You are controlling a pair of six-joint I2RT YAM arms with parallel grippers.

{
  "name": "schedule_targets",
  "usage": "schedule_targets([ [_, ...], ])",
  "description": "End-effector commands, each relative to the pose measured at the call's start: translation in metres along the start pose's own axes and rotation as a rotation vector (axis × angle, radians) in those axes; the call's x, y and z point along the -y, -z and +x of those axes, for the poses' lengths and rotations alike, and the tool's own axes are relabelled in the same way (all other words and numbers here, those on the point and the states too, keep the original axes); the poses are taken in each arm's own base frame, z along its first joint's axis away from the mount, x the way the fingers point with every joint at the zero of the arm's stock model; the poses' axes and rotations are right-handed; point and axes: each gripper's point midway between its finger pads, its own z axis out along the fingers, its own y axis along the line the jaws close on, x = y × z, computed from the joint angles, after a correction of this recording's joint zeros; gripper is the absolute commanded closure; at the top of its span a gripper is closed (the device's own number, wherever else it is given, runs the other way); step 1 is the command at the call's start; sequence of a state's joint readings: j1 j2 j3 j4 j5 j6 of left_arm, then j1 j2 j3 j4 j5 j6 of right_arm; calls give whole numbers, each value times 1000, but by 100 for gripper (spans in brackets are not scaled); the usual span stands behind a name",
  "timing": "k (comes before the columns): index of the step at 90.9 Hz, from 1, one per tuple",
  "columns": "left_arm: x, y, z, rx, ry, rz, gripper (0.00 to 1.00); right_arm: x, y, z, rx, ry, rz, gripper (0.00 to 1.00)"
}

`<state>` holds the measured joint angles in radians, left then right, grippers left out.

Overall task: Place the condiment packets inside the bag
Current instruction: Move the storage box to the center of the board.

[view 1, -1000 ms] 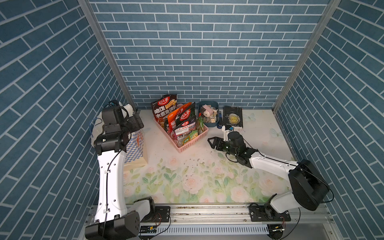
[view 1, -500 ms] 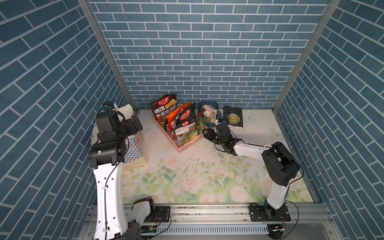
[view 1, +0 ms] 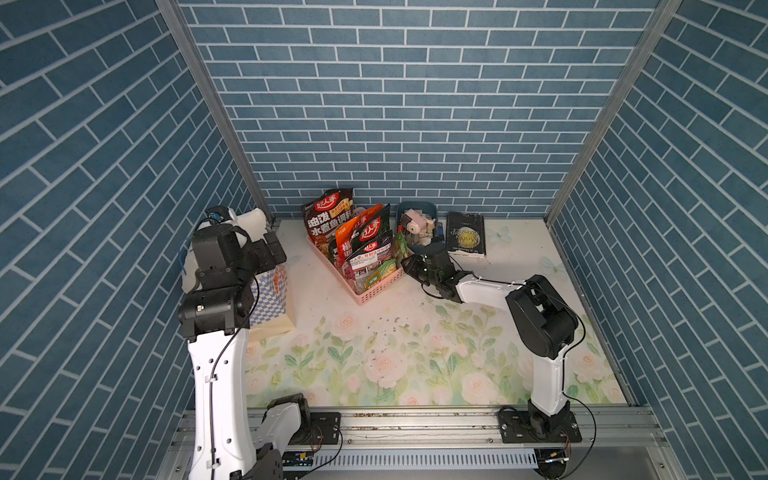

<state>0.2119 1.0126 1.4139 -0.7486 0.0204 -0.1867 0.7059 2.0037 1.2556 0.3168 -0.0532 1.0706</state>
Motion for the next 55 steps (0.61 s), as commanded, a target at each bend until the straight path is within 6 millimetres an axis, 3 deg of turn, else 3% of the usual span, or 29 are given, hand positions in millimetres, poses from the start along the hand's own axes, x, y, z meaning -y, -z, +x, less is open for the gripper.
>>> schedule_targets([
  [1, 2, 4, -5, 30, 8, 13, 0, 19, -12, 10, -16, -40, 66, 61],
  [12, 3, 5, -6, 36, 10, 22, 0, 29, -19, 15, -27, -58, 91, 63],
  [23, 5, 6, -7, 42, 13, 31, 0, 33, -18, 16, -25, -67, 106, 72],
  [42, 5, 9, -11, 47, 7, 29, 0, 33, 10, 7, 0, -72, 147, 100],
  [55, 7, 11, -15, 62, 11, 44, 0, 53, 31, 3, -14, -99, 193, 100],
])
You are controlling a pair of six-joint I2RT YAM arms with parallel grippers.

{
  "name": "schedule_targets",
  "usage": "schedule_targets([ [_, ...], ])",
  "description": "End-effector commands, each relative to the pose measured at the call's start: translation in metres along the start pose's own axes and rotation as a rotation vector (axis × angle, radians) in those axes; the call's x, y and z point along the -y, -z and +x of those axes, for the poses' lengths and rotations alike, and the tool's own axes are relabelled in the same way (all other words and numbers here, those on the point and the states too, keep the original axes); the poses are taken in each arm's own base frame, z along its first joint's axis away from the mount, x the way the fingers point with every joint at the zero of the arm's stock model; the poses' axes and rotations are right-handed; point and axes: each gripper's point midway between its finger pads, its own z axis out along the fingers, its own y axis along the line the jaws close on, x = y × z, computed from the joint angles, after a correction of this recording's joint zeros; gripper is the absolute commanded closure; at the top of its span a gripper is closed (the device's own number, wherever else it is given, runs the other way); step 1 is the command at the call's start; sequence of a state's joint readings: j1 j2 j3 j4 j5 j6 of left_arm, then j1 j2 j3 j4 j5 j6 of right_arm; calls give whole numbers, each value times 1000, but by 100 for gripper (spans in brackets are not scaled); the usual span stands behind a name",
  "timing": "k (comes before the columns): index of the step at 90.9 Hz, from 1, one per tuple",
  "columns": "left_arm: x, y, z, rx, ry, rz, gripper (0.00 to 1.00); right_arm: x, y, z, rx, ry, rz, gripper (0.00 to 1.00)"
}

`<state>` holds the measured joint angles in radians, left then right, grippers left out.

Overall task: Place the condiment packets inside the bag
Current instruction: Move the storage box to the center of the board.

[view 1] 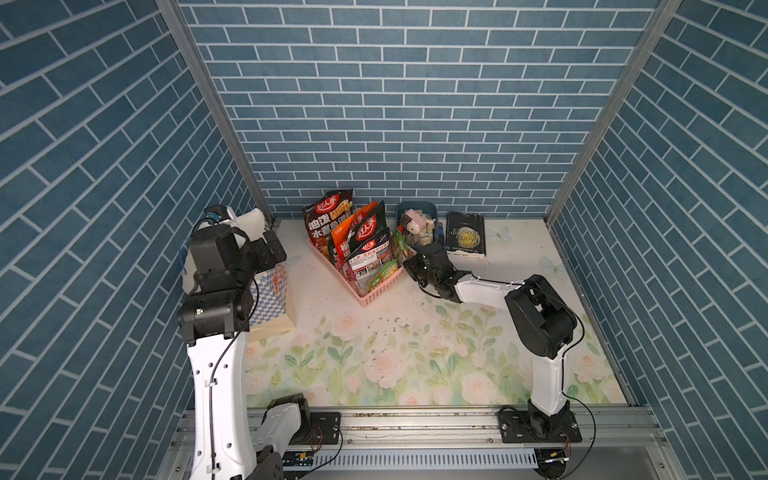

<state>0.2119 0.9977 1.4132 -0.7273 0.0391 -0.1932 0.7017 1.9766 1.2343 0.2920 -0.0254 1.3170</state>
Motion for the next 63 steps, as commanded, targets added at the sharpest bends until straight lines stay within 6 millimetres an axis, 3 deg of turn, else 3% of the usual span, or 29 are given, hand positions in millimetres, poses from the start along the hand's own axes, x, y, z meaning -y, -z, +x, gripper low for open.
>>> schedule_targets([
  [1, 4, 6, -9, 31, 4, 21, 0, 50, 24, -6, -14, 149, 170, 100],
  [14, 6, 5, -9, 33, 2, 35, 0, 76, 55, -25, -39, 173, 212, 100],
  [26, 7, 7, -13, 40, -10, 37, 0, 112, 96, -45, -93, 232, 285, 100],
  [45, 11, 6, -13, 41, -5, 57, 0, 178, 168, -93, -80, 263, 425, 100],
  [63, 12, 3, -9, 25, 3, 70, 0, 221, 216, -145, -4, 258, 526, 100],
])
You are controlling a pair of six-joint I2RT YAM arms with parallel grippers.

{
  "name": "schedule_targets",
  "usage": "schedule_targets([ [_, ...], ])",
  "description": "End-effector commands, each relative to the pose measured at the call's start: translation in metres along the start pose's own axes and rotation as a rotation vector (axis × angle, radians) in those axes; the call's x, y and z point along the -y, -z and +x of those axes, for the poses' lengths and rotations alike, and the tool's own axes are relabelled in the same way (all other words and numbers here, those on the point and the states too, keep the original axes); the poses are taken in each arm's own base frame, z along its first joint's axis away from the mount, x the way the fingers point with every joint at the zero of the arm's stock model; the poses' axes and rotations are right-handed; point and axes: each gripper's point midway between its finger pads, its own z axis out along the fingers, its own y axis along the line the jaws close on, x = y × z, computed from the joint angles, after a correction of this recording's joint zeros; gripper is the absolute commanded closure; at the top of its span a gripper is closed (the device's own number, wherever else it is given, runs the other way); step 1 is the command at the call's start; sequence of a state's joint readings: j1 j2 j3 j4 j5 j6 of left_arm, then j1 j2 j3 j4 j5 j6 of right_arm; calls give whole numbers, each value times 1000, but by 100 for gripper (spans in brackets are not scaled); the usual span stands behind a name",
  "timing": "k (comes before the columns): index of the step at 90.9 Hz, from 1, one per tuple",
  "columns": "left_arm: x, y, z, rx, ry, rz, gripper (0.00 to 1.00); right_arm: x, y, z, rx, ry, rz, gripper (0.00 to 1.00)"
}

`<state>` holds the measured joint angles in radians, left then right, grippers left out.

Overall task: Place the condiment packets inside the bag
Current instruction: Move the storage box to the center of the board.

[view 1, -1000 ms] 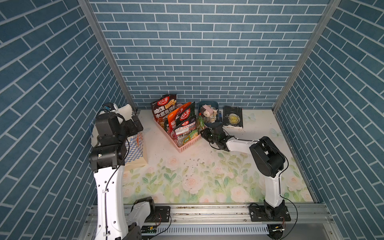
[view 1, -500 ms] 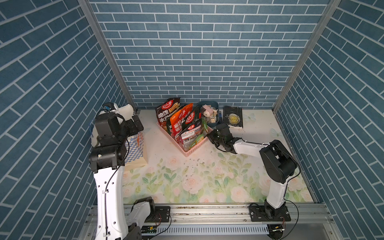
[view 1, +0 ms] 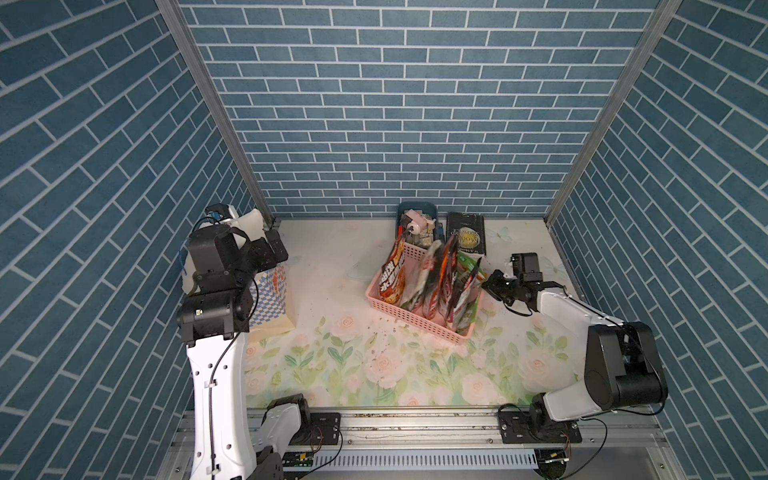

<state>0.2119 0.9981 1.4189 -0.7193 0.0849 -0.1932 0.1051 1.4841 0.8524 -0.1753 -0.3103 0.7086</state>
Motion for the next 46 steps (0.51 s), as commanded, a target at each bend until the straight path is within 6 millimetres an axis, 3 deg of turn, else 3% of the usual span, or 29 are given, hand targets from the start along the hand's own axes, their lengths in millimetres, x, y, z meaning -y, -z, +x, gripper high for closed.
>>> schedule_targets([
  [1, 4, 2, -7, 20, 3, 22, 0, 68, 18, -14, 15, 95, 211, 100],
  [24, -1, -6, 8, -65, -13, -5, 1, 131, 50, -57, 140, -31, 282, 100],
  [37, -6, -12, 20, -129, -19, -35, 1, 147, 68, -76, 197, -58, 308, 100],
  [46, -9, -18, 31, -175, -31, -60, 2, 146, 75, -81, 224, -55, 305, 100],
])
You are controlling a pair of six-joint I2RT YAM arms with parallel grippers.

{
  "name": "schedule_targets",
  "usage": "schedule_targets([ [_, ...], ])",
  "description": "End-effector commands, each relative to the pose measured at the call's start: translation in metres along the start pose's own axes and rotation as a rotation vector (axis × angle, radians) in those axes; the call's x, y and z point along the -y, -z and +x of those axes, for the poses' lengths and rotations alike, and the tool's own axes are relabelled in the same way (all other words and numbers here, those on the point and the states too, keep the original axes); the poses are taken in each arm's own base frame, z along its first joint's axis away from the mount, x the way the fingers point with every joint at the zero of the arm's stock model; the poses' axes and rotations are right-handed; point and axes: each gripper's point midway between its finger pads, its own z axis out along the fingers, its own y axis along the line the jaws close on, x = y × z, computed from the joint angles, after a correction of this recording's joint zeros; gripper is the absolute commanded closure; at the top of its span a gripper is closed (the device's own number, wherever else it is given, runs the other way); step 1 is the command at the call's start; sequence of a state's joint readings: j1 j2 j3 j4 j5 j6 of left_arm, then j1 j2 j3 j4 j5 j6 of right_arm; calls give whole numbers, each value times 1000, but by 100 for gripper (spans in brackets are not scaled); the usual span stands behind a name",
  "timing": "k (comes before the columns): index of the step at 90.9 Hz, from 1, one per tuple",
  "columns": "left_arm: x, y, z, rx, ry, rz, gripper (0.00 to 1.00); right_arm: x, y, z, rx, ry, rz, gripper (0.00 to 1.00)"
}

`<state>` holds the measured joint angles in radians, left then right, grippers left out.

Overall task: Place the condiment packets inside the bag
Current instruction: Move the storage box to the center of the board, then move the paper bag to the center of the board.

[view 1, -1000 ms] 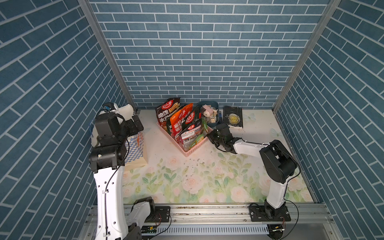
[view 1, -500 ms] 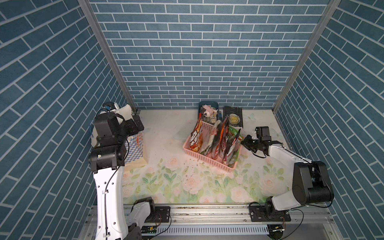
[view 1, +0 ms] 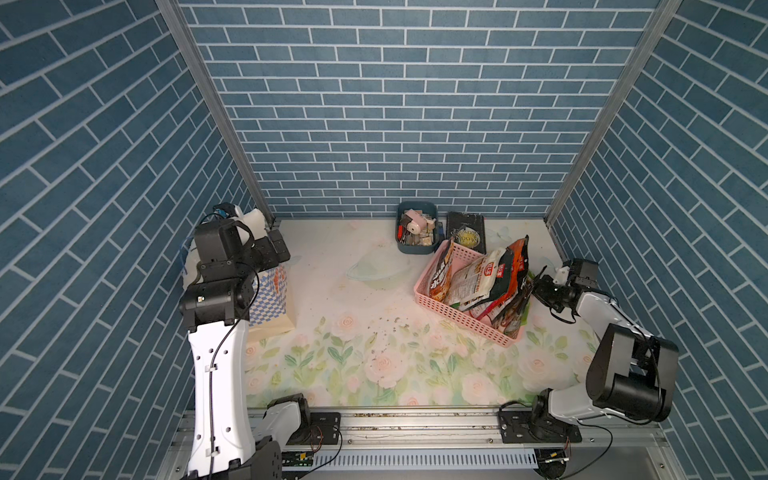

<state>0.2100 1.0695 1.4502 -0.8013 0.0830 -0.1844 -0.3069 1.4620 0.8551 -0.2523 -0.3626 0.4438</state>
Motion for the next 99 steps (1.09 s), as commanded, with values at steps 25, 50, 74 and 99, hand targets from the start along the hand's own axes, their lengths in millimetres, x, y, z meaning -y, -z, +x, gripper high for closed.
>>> schedule_targets([
  [25, -31, -17, 9, -100, -73, -220, 0, -3, 46, -22, 151, 41, 21, 47],
  [50, -34, -20, -12, -79, -74, -267, 0, -25, 116, -25, 347, 85, -6, 24],
  [74, -11, -45, 26, -190, -70, -163, 1, -47, 172, -36, 473, 145, -15, 20],
  [99, -22, -65, 50, -235, -85, -225, 8, -75, 216, -48, 549, 197, -64, 21],
])
